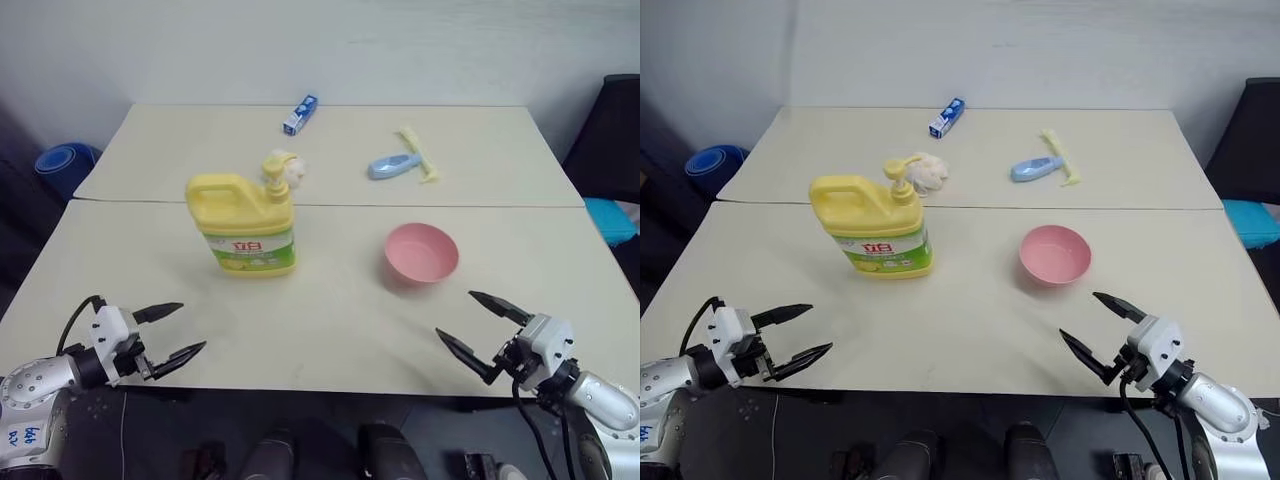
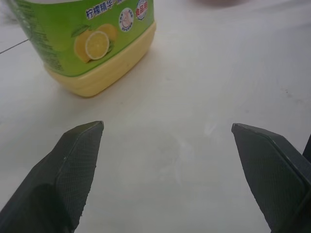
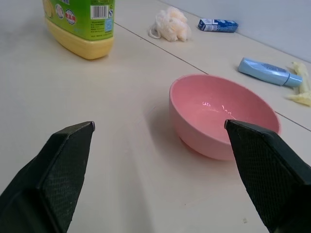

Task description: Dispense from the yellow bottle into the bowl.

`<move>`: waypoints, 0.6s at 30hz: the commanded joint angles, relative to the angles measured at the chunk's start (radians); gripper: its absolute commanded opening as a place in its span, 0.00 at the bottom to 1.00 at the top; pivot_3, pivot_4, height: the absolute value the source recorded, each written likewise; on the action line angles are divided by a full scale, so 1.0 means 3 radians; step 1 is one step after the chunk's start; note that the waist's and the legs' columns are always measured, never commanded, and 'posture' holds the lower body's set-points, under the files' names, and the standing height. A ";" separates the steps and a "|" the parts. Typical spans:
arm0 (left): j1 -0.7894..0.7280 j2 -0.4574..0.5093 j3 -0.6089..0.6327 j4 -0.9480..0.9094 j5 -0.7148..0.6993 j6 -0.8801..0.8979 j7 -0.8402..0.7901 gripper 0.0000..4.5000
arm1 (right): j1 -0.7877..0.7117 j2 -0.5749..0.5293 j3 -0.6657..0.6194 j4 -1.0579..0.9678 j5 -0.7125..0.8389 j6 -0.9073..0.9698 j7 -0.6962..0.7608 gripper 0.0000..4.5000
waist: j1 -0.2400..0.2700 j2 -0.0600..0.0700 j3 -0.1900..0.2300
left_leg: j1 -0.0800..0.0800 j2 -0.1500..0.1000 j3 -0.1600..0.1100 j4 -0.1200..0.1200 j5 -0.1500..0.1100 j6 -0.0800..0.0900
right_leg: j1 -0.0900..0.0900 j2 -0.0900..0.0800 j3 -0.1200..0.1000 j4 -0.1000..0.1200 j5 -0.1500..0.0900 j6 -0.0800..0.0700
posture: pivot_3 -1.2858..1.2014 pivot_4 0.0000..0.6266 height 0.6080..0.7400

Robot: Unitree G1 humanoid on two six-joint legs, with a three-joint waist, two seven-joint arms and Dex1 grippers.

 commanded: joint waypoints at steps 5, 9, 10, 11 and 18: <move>-0.0200 0.0164 -0.0131 -0.0796 -0.0586 0.0829 -0.0181 1.00 | 0.0368 -0.0130 -0.0470 -0.0015 0.0174 -0.0102 0.0131 1.00 | 0.0028 0.0001 0.0001 | -0.0002 -0.0001 -0.0003 0.0001 0.0000 0.0001 | 0.0001 -0.0003 0.0004 0.0000 0.0000 0.0000 | 0.52 0.24 1.00; -0.0518 0.0184 -0.0310 -0.1164 -0.0968 0.1277 -0.0315 1.00 | 0.0606 -0.0172 -0.0810 0.0289 0.0149 -0.0286 0.0206 1.00 | 0.0033 0.0001 0.0000 | -0.0003 -0.0004 -0.0011 0.0005 -0.0001 0.0003 | 0.0009 -0.0004 0.0005 -0.0005 0.0000 0.0000 | 0.52 0.24 1.00; -0.0595 0.0157 -0.0375 -0.1212 -0.0970 0.1305 -0.0317 1.00 | 0.0606 -0.0177 -0.0843 0.0388 0.0118 -0.0343 0.0222 1.00 | 0.0023 0.0000 0.0000 | 0.0000 -0.0004 -0.0010 0.0004 -0.0001 0.0003 | 0.0012 -0.0004 0.0005 -0.0006 0.0000 0.0000 | 0.52 0.24 1.00; -0.0660 0.0117 -0.0423 -0.1234 -0.0947 0.1301 -0.0301 1.00 | 0.0585 -0.0178 -0.0852 0.0445 0.0100 -0.0378 0.0230 1.00 | 0.0004 0.0002 0.0000 | 0.0004 -0.0003 -0.0007 0.0003 -0.0001 0.0003 | 0.0014 -0.0002 0.0004 -0.0006 0.0000 0.0000 | 0.52 0.24 1.00; -0.0945 -0.0049 -0.0484 -0.1175 -0.0997 0.1421 -0.0244 1.00 | -0.0216 -0.0335 -0.0447 0.0224 0.0175 0.0255 0.0160 1.00 | -0.0164 0.0004 0.0002 | 0.0054 0.0011 0.0023 -0.0032 0.0000 0.0001 | 0.0035 0.0011 0.0018 -0.0006 0.0000 -0.0001 | 0.52 0.24 1.00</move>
